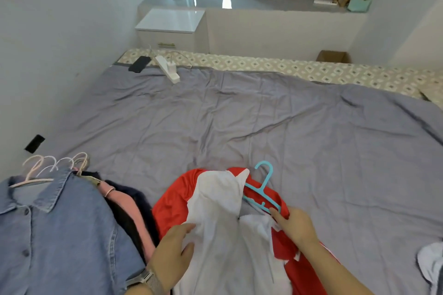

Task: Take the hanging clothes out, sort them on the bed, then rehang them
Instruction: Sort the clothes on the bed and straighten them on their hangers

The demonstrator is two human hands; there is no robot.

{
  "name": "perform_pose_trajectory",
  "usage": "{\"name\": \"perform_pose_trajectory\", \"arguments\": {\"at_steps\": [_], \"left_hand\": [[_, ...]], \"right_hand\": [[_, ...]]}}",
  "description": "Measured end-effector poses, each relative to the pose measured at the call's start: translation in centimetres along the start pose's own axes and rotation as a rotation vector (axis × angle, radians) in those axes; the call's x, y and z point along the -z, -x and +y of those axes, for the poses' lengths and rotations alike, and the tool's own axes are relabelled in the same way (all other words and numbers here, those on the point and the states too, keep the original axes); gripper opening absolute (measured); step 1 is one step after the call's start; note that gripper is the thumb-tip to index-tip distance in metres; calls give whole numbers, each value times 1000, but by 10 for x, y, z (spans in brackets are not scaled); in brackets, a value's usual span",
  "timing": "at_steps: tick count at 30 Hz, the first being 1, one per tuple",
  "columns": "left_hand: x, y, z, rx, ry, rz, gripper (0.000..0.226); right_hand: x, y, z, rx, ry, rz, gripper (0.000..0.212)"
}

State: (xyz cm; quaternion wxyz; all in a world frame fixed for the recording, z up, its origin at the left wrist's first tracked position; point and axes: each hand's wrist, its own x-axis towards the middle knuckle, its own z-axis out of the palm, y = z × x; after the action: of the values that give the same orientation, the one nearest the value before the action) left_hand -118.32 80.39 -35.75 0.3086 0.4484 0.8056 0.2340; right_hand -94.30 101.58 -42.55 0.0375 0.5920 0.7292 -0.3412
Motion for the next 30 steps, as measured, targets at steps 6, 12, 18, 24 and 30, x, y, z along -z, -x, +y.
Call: {"name": "perform_pose_trajectory", "arguments": {"at_steps": [6,12,18,24,30], "left_hand": [[43,46,0,-90,5,64,39],[112,129,27,-231,24,177,37],[170,210,67,-406,-42,215,62],[185,255,117,-416,-196,50,67],[169,298,154,-466,-236,7,69]], "right_hand": [[34,120,-4,-71,36,190,51],[92,244,-34,-26,-41,446,54],[127,362,-77,97,144,490,56],[162,450,-83,84,174,585,50],[199,523,-58,45,113,717,60]]}}
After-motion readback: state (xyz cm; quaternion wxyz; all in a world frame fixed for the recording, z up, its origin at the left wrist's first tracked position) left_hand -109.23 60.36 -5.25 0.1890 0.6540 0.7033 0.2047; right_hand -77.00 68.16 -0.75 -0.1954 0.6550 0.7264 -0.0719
